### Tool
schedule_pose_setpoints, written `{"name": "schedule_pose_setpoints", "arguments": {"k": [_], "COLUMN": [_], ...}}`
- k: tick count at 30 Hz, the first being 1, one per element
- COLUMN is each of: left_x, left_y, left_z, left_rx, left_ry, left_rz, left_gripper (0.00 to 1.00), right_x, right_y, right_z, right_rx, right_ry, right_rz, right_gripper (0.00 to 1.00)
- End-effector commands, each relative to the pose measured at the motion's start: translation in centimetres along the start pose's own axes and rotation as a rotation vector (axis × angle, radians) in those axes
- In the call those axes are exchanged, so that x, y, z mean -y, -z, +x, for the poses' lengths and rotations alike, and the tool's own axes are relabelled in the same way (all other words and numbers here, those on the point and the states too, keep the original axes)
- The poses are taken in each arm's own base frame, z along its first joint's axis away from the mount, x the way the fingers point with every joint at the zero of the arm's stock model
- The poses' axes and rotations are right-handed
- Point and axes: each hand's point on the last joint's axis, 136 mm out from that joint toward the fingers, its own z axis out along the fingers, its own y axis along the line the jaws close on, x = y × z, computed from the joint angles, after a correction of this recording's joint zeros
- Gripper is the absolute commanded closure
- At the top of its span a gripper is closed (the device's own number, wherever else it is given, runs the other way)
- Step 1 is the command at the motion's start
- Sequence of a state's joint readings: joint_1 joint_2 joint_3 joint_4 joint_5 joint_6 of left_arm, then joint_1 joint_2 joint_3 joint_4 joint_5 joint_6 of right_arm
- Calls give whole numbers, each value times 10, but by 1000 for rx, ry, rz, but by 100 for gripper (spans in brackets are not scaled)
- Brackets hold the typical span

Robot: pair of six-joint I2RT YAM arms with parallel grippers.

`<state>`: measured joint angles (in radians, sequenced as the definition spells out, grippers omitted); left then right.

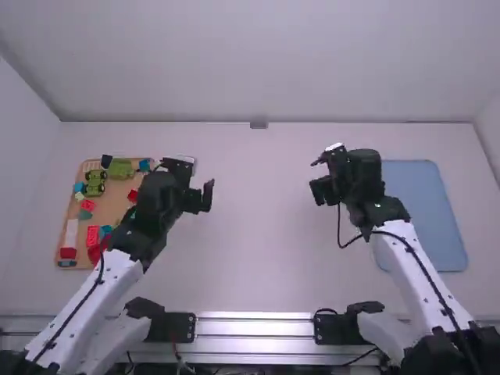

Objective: Assemble lego blocks to make yellow taxi

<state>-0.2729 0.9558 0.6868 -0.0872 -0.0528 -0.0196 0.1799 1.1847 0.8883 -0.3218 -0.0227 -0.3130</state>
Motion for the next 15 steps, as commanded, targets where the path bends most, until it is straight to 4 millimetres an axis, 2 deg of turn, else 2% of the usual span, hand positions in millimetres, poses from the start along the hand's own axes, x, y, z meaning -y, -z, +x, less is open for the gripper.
{"name": "schedule_pose_setpoints", "arguments": {"k": [1,6,11,15], "left_x": [-6,-23,-48,-68], "left_y": [6,14,23,32], "left_z": [-2,-2,18,39], "left_rx": [29,96,100,99], "left_ry": [-6,21,54,83], "left_rz": [-3,-34,-108,-177], "left_gripper": [5,11,19,27], "right_x": [16,37,59,58], "right_y": [8,17,30,38], "right_z": [3,11,21,22], "right_rx": [18,69,136,212], "right_ry": [-43,-146,-264,-328], "right_rz": [58,125,203,218], "right_gripper": [5,11,19,26]}}
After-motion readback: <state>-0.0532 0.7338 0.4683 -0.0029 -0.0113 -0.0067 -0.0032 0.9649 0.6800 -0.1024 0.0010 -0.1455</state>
